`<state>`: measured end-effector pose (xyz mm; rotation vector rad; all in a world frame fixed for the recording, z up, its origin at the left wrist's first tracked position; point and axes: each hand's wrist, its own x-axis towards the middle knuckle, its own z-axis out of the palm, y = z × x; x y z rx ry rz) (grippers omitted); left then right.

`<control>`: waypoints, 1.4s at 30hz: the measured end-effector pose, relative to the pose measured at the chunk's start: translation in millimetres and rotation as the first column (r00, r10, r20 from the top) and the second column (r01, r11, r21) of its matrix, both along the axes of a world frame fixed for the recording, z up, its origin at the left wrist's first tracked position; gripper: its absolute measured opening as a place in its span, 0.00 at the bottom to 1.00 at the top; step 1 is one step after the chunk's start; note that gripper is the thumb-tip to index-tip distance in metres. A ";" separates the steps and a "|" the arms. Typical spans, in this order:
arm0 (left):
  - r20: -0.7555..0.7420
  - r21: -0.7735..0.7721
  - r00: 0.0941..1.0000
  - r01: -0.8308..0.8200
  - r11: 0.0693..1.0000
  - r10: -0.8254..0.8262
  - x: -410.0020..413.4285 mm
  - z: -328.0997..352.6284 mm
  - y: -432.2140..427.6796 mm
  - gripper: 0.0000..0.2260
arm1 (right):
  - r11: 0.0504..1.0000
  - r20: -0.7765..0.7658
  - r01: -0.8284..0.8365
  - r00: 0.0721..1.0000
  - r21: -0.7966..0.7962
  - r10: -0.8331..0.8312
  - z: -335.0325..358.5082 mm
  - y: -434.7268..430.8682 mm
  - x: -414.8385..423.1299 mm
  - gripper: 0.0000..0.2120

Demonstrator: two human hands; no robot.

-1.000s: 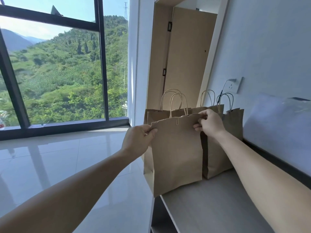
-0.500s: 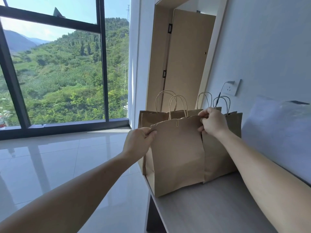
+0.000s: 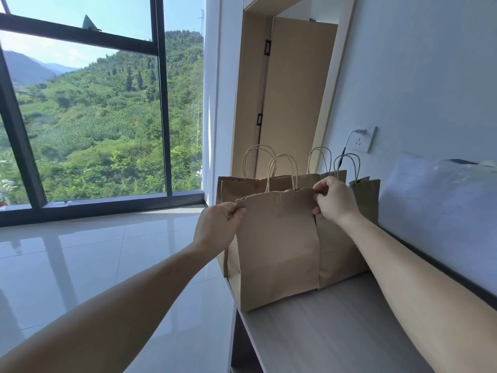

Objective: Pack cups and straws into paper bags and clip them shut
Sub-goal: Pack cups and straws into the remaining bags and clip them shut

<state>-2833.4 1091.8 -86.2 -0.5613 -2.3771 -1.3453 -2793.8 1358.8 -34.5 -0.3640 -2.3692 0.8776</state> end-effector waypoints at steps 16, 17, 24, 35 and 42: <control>-0.428 -0.764 0.855 -0.169 0.622 -0.294 39.6 14.0 20.7 0.25 | 0.945 0.243 -0.023 0.968 0.326 -0.060 -5.6 -37.9 92.9 0.29; -0.387 -0.778 0.865 -0.120 0.616 -0.320 44.8 13.8 23.2 0.25 | 0.943 0.297 -0.029 0.952 0.333 -0.076 -7.1 -42.3 104.2 0.31; -0.326 -0.821 0.817 0.006 0.571 -0.477 99.5 8.6 62.2 0.27 | 0.951 0.456 0.113 0.857 0.289 -0.240 -23.2 -60.2 213.2 0.36; -0.237 -0.785 0.563 0.370 0.497 -0.792 298.1 28.6 149.5 0.28 | 0.791 0.395 0.529 0.685 0.308 -0.612 -12.2 -61.6 464.6 0.34; -0.193 -0.801 0.371 0.476 0.364 -0.908 498.7 35.0 185.3 0.29 | 0.667 0.454 0.694 0.518 0.271 -0.724 -26.5 -83.2 675.5 0.34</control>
